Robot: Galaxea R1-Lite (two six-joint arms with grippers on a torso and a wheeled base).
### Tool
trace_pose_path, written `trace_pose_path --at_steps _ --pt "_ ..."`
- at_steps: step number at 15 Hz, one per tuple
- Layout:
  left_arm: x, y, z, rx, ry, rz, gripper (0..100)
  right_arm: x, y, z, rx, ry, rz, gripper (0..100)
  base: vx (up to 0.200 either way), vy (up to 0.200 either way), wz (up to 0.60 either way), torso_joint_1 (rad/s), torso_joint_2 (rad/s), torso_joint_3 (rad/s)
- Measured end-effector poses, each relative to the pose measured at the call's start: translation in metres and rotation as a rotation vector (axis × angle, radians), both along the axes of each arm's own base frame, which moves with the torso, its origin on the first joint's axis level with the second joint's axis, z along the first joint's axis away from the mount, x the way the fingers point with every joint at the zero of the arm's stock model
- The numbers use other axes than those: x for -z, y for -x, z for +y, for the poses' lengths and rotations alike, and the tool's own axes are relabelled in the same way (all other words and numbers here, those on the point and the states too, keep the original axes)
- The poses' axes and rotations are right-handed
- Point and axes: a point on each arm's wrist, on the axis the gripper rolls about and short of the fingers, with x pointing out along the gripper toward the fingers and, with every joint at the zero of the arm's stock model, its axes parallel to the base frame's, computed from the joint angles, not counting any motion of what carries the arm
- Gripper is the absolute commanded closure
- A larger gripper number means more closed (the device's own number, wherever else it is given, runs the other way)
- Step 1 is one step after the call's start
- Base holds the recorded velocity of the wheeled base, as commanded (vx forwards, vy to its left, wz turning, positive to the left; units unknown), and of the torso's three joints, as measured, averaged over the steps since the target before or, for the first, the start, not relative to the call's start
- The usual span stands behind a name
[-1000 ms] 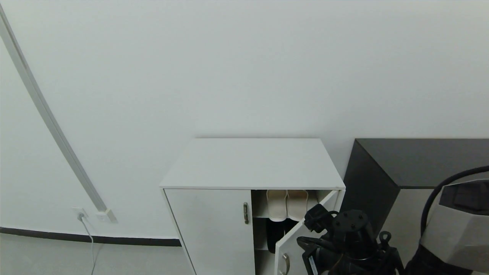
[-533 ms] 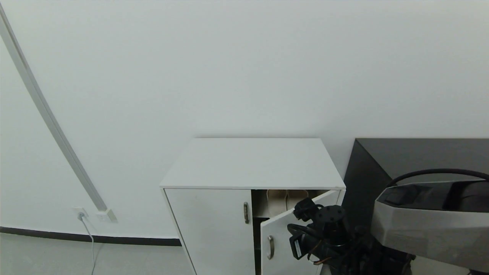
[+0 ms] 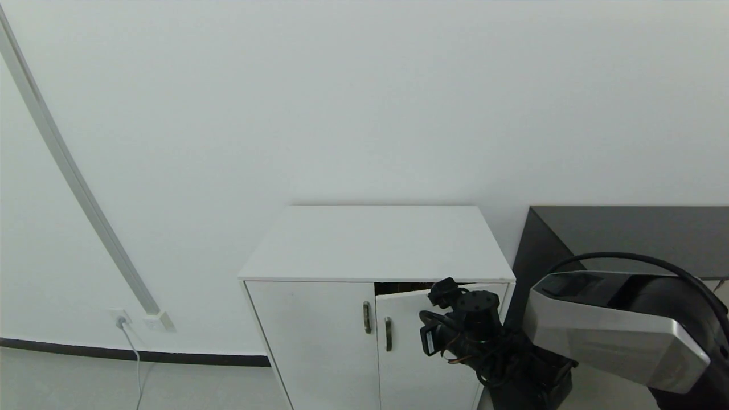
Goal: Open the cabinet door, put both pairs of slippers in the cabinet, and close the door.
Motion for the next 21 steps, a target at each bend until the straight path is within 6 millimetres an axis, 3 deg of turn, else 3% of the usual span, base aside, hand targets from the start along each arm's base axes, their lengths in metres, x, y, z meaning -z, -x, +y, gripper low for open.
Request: trace_pose_path --at_steps 10,21 --pt "0.0 0.0 0.0 0.001 -0.001 0.0 100 0.003 -0.043 0.001 0.05 -0.02 -0.027 100 0.0 0.0 0.0 0.0 0.0 0.0" --pt "0.0 0.0 0.0 0.001 0.0 0.0 100 -0.003 -0.022 -0.006 0.045 -0.013 -0.028 100 0.0 0.0 0.0 0.0 0.0 0.0"
